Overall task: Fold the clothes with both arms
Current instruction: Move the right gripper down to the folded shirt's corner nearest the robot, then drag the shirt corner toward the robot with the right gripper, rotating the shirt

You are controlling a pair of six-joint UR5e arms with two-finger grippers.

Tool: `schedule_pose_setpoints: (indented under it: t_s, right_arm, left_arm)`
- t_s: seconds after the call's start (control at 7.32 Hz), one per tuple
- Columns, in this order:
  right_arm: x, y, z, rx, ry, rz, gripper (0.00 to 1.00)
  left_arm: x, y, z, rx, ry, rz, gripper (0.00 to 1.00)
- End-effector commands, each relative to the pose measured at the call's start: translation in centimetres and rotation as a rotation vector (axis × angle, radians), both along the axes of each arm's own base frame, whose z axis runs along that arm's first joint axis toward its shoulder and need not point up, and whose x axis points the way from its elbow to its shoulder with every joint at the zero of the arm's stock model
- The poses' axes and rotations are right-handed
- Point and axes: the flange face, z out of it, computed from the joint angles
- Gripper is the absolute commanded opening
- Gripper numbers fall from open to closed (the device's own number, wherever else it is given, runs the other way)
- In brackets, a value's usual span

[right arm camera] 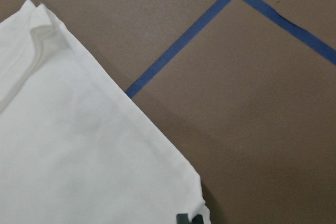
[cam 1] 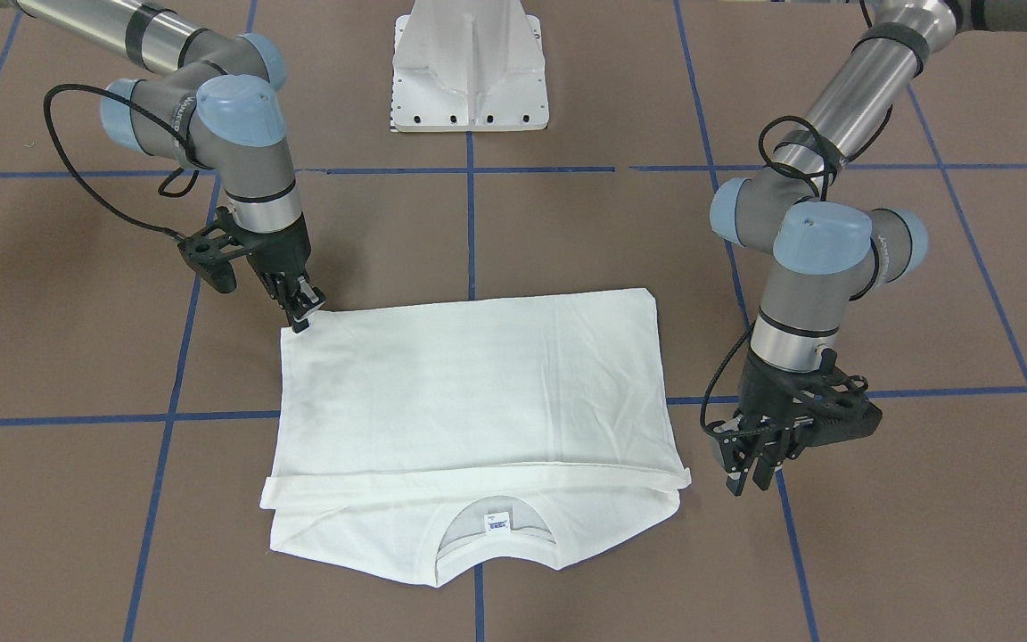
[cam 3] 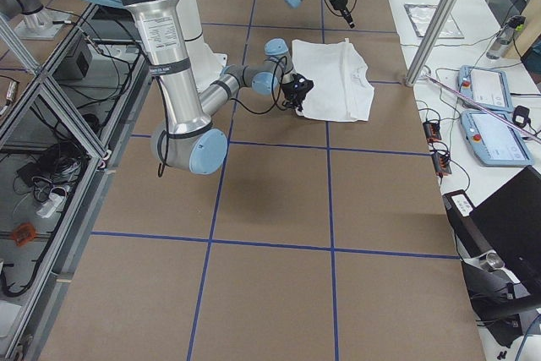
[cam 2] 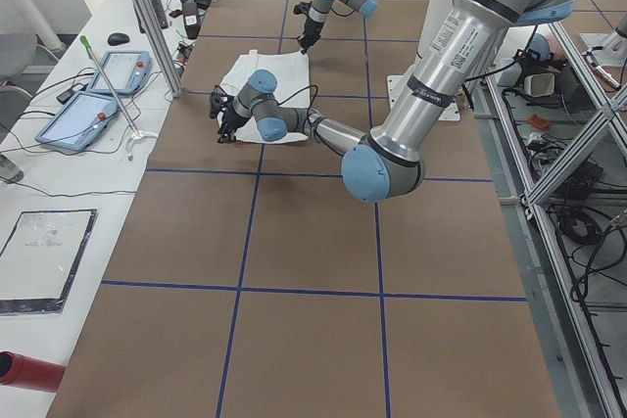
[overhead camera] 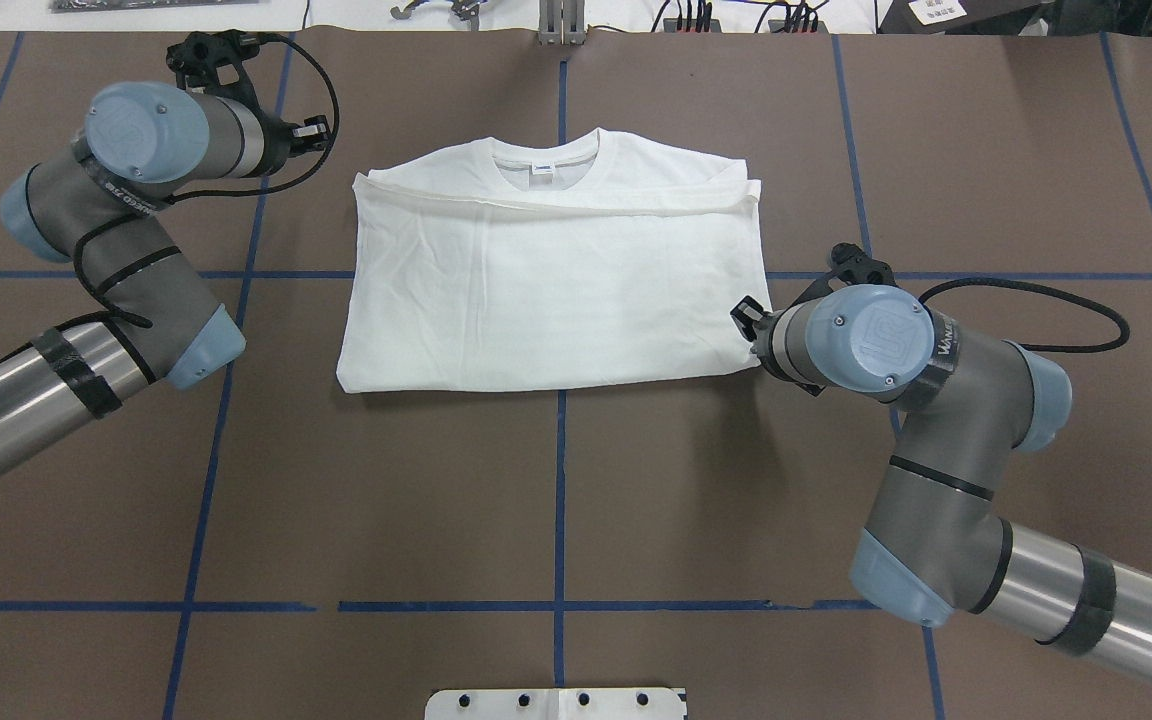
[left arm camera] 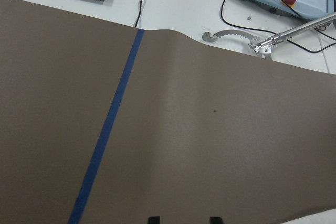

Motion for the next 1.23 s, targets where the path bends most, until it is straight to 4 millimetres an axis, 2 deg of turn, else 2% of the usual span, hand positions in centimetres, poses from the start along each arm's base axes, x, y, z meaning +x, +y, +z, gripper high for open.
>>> schedule_pose_setpoints:
  t_s: [0.0, 0.14, 0.27, 0.41, 0.55, 0.68, 0.82, 0.96, 1.09]
  right_arm:
    - [4.9, 7.8, -0.1, -0.009, -0.048, -0.102, 0.0]
    - [5.6, 13.0, 0.2, -0.014, -0.05, -0.192, 0.0]
    - [4.7, 16.9, 0.7, -0.025, -0.041, -0.275, 0.0]
    - [4.9, 20.8, 1.1, -0.052, -0.038, -0.369, 0.0]
    - [5.1, 24.0, 1.7, -0.122, -0.043, -0.452, 0.0]
    - [4.6, 27.1, 1.5, -0.158, -0.048, -0.503, 0.0]
    - [4.3, 29.4, 2.2, -0.176, -0.029, -0.539, 0.0]
    - [4.0, 30.5, 2.2, -0.176, -0.026, -0.56, 0.62]
    - [4.1, 30.6, 1.8, -0.175, -0.034, -0.561, 1.0]
  left_arm:
    - [-0.7, 1.8, -4.2, 0.016, 0.07, 0.065, 0.42]
    - [-1.8, 3.4, -6.4, 0.025, 0.101, 0.088, 0.42]
    - [-3.0, 5.9, -8.8, 0.026, 0.133, 0.13, 0.42]
    - [-3.5, 7.5, -10.6, -0.002, 0.164, 0.192, 0.43]
    - [-3.5, 8.2, -11.6, -0.024, 0.202, 0.195, 0.43]
    - [-3.5, 8.5, -11.9, -0.03, 0.211, 0.193, 0.43]
    - [-3.5, 8.8, -11.9, -0.032, 0.217, 0.194, 0.43]
    - [-3.0, 9.3, -11.8, -0.053, 0.229, 0.192, 0.44]
    - [-2.6, 11.0, -12.0, -0.07, 0.255, 0.201, 0.44]
